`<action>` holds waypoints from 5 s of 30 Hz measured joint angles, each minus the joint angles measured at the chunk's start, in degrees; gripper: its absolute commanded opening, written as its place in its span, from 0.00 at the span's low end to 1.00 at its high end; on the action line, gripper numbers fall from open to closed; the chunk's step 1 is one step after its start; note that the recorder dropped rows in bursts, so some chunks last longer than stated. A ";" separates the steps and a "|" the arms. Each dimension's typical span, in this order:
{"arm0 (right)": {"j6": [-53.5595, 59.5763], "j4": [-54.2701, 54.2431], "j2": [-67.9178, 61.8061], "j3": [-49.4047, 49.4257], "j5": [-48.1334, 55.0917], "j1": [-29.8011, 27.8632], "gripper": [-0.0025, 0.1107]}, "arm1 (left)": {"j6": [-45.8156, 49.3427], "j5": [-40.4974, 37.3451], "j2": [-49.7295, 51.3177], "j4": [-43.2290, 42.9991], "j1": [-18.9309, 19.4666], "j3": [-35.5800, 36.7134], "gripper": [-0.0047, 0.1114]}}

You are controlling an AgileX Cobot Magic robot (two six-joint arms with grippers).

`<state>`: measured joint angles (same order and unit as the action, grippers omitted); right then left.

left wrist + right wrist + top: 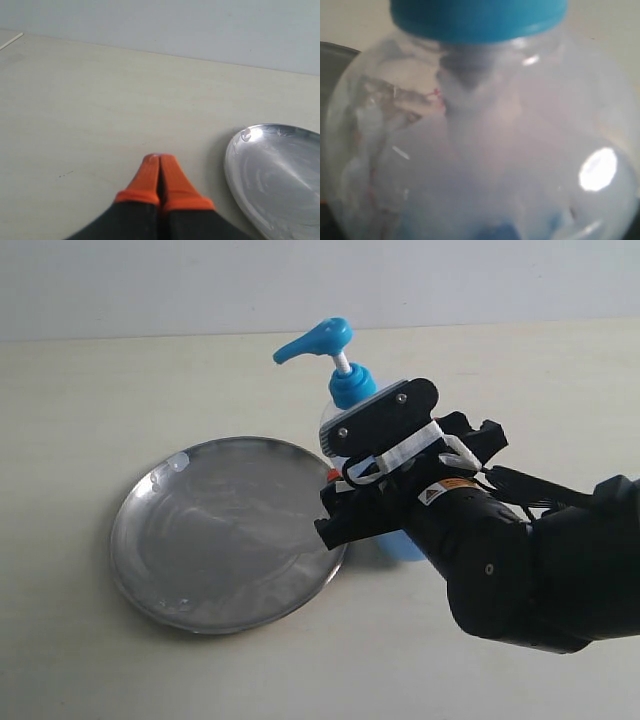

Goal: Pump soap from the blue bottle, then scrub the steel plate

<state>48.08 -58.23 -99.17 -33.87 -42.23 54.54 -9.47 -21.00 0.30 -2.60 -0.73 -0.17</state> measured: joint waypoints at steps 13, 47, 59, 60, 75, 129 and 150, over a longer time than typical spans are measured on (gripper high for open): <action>-0.10 1.02 -0.09 0.00 0.00 0.00 0.02 | 0.00 0.00 0.00 0.00 0.00 0.00 0.04; -1.35 2.59 -0.11 0.00 0.33 0.00 0.02 | 0.00 0.00 11.22 0.00 0.00 -11.41 0.04; -1.58 2.59 -0.11 0.00 0.33 0.00 0.02 | 0.00 0.00 18.17 0.00 -0.23 -20.41 0.04; -1.58 2.59 -0.11 0.00 0.33 0.00 0.02 | 0.00 0.00 19.19 0.00 -1.45 -21.94 0.04; -1.81 2.59 -0.21 0.00 0.33 0.00 0.02 | 0.00 0.00 32.01 0.00 -12.95 -34.48 0.04; -1.81 2.59 -0.32 0.00 -0.32 0.00 0.02 | 0.00 -5.08 44.12 0.13 -18.87 -41.88 0.04; -1.81 2.59 -0.32 0.21 -0.55 0.00 0.02 | 19.79 -13.03 62.09 21.45 -26.92 -49.64 0.04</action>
<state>46.27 -55.64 -99.48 -33.66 -42.78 54.54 10.31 -34.03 62.39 18.85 -27.66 -49.81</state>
